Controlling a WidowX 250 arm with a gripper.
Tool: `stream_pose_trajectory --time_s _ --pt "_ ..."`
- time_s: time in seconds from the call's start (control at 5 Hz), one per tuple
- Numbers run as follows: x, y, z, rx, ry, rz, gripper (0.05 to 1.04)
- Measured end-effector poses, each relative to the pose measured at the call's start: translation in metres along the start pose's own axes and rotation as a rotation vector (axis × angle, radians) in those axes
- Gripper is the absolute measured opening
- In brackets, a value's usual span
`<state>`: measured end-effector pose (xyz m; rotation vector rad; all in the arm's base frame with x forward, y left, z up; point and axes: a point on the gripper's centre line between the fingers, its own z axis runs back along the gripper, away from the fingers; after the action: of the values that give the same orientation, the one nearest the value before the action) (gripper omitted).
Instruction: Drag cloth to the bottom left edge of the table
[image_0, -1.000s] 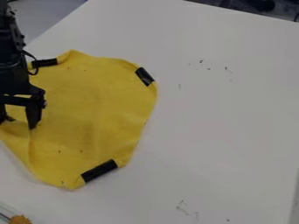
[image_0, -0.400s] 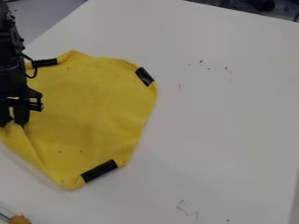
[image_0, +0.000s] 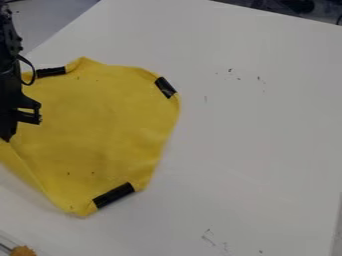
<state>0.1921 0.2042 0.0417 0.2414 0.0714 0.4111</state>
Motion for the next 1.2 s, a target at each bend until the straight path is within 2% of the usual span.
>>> stream_pose_trajectory --time_s 0.2,0.4,0.6,0.8,1.0,1.2 --pt "-0.025 0.007 0.001 0.008 -0.028 0.08 0.054" --pt "-0.046 0.01 -0.015 -0.03 -0.045 0.145 0.075" --pt "-0.052 0.013 -0.03 -0.051 -0.061 0.161 0.227" --pt "-0.065 0.021 -0.036 -0.037 -0.031 0.175 0.494" --pt "-0.082 0.028 -0.026 0.017 -0.005 0.194 0.814" --pt "-0.092 0.036 -0.012 0.095 0.007 0.197 1.008"
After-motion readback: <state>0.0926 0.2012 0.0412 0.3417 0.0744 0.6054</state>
